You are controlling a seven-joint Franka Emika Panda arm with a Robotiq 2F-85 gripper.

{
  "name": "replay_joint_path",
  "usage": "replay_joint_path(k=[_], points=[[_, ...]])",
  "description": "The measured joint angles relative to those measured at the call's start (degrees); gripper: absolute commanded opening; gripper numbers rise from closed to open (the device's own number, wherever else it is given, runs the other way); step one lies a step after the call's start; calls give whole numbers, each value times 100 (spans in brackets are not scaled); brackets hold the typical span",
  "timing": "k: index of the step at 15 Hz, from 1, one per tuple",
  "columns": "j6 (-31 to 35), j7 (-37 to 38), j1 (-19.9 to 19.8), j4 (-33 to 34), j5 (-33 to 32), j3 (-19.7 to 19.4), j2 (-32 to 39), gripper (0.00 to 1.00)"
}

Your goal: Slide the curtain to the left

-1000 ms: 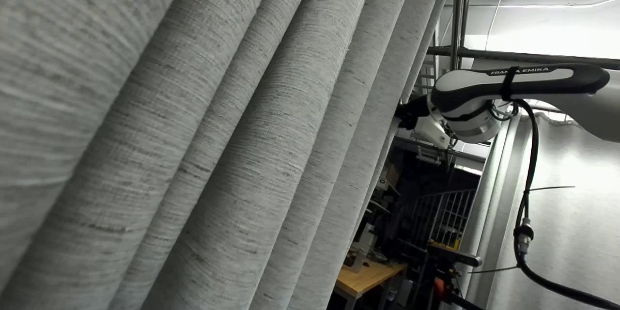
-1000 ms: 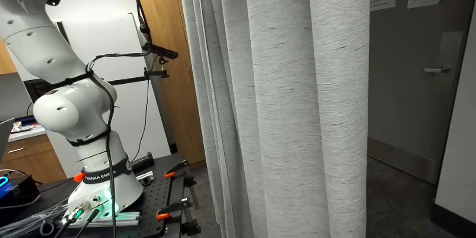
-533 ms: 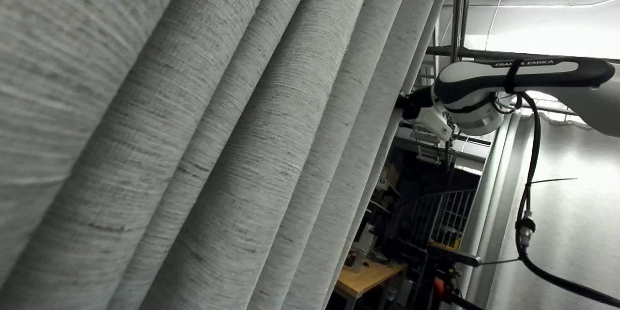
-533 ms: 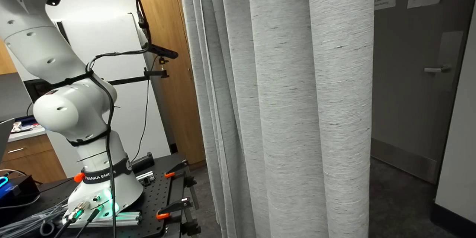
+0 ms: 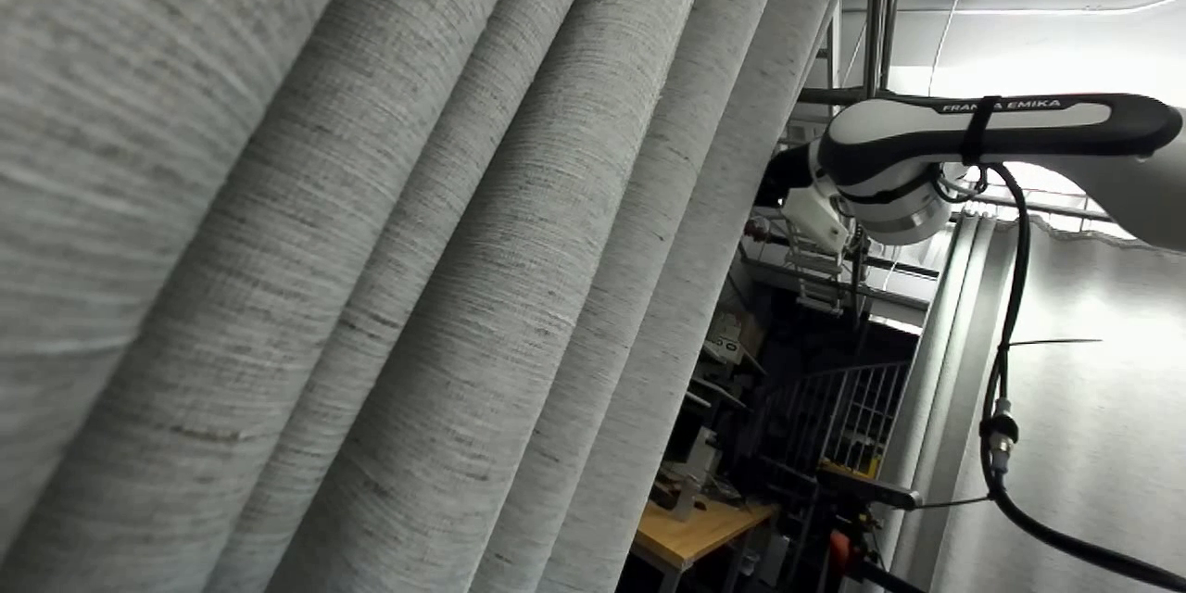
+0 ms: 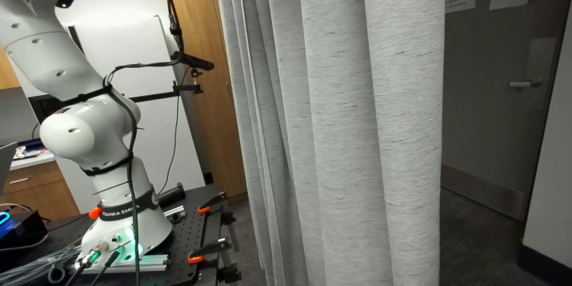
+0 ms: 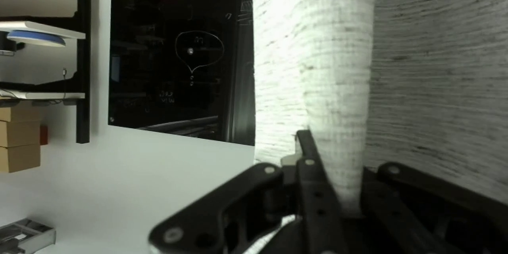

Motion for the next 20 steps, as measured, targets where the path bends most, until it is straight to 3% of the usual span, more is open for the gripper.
replay_joint_path(k=[6, 13, 20], points=[[-2, 388, 114, -382, -637, 1030, -408, 0], [-20, 393, 886, -969, -946, 2033, -1317, 0], [-10, 419, 1564, -1215, -1038, 2834, -1649, 0]])
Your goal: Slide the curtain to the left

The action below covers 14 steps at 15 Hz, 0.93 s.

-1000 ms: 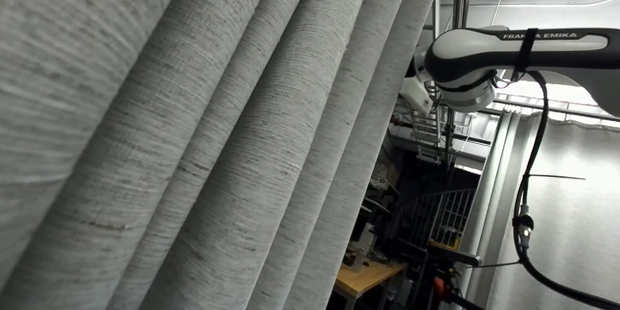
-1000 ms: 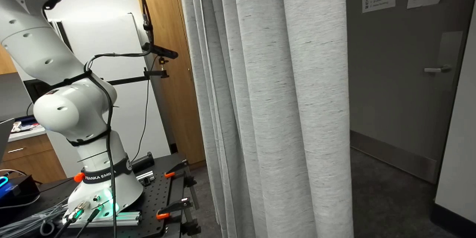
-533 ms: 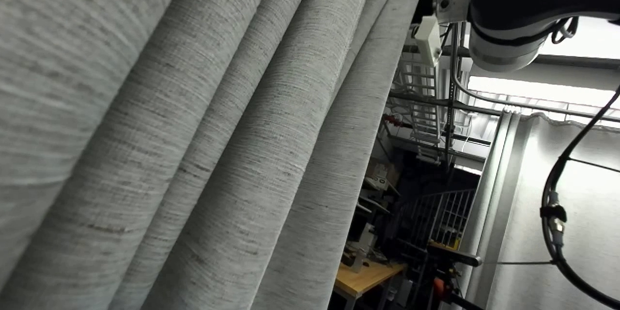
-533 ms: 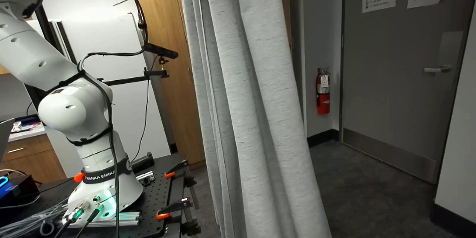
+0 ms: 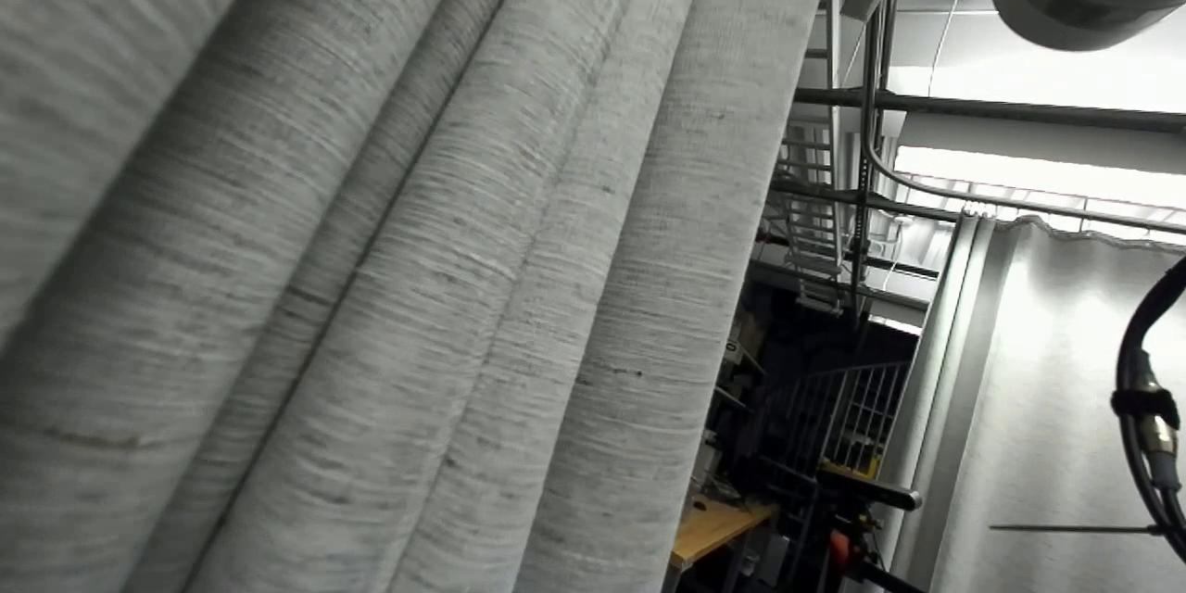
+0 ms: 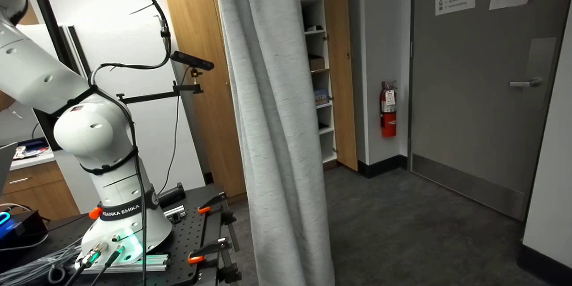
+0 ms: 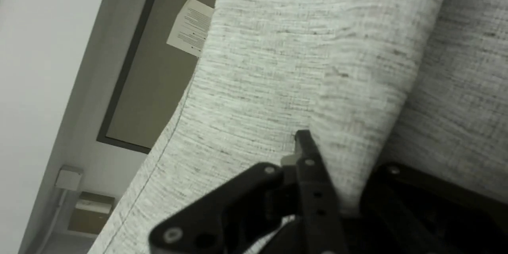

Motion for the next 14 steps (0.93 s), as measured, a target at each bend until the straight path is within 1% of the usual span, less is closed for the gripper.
replay_joint_path(k=[7, 14], points=[[-20, 445, -48, 329, -148, 634, 69, 0], [-9, 512, 87, 473, -194, 1134, 35, 0]])
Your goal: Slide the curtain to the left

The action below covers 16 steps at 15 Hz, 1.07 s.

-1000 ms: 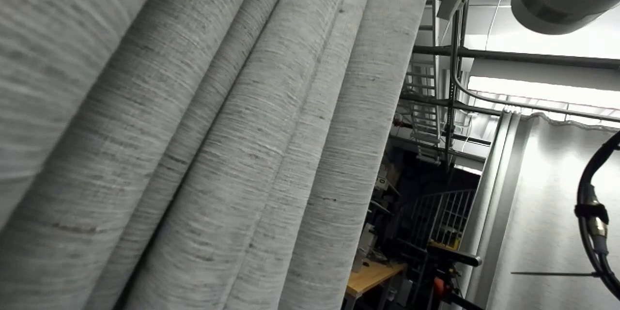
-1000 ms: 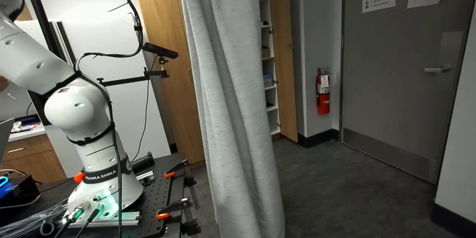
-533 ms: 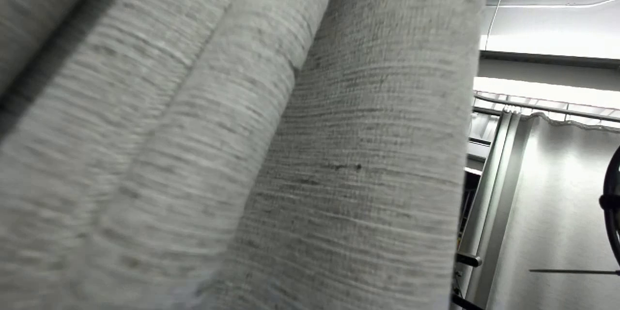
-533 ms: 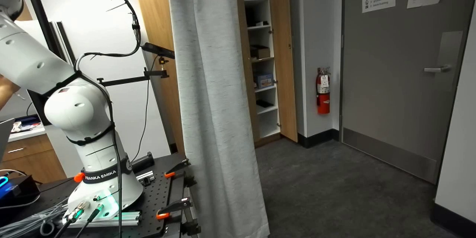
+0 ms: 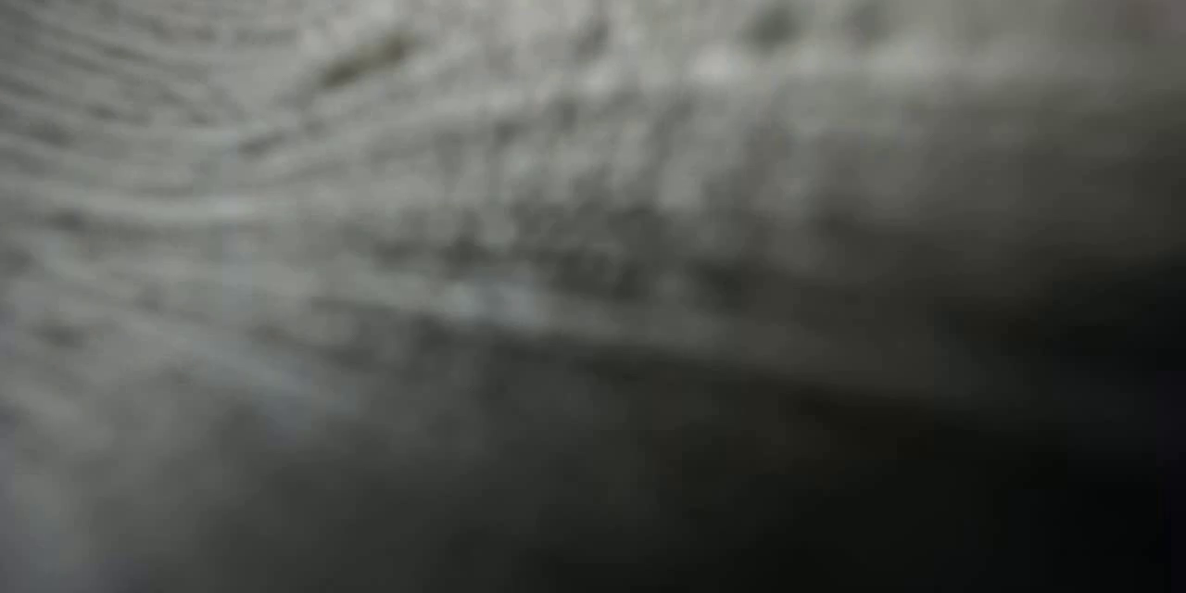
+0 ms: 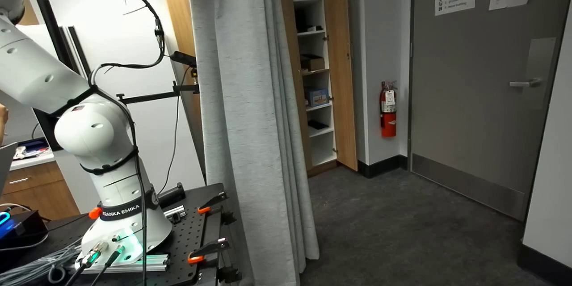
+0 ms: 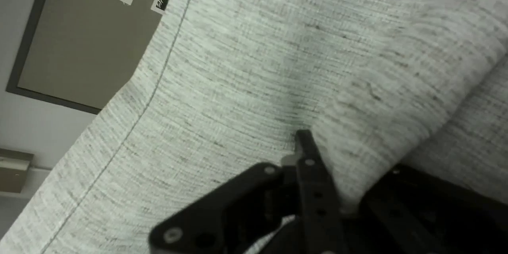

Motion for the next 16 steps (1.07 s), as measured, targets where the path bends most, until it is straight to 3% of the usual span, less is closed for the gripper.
replay_joint_path(k=[8, 16], points=[[-6, 113, -151, 125, -318, 255, -11, 0], [-13, 585, -1228, 301, -1084, 753, 178, 0]])
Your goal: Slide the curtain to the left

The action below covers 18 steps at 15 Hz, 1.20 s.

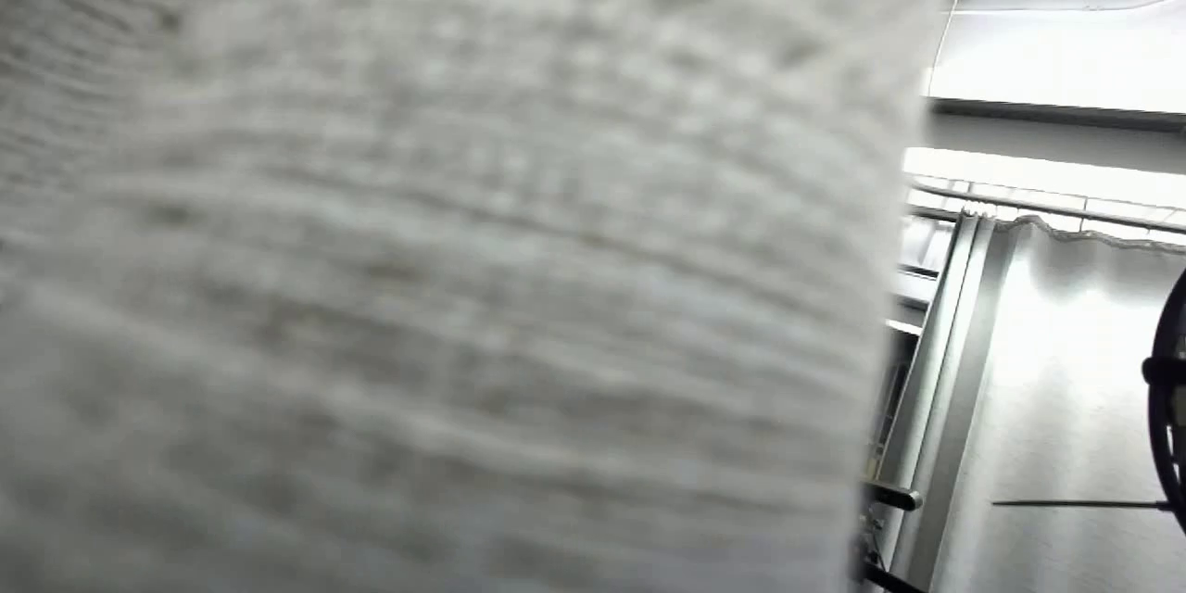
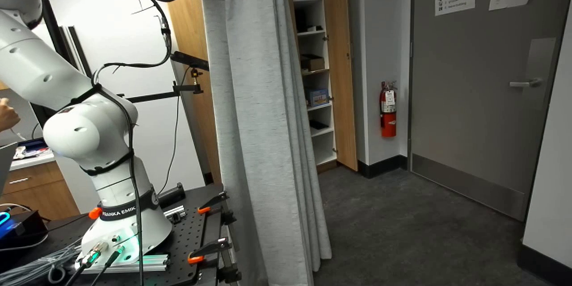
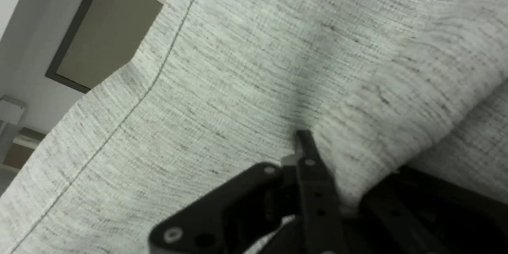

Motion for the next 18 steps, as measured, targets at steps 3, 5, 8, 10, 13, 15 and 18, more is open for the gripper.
replay_joint_path(k=[3, 5, 8, 10, 13, 15, 18], points=[[-65, 284, -511, 80, -270, 279, -12, 0], [-226, 467, -811, 174, -399, 467, -38, 0], [-578, 708, -1152, 320, -535, 704, -116, 2], [-1000, 812, -1239, 307, -576, 911, -134, 1], [-1734, 1139, -1265, 85, -618, 1489, -98, 29], [-2207, 1333, -1274, 62, -633, 1796, -49, 42], [-2796, 1580, -1275, 27, -633, 2264, 148, 66]])
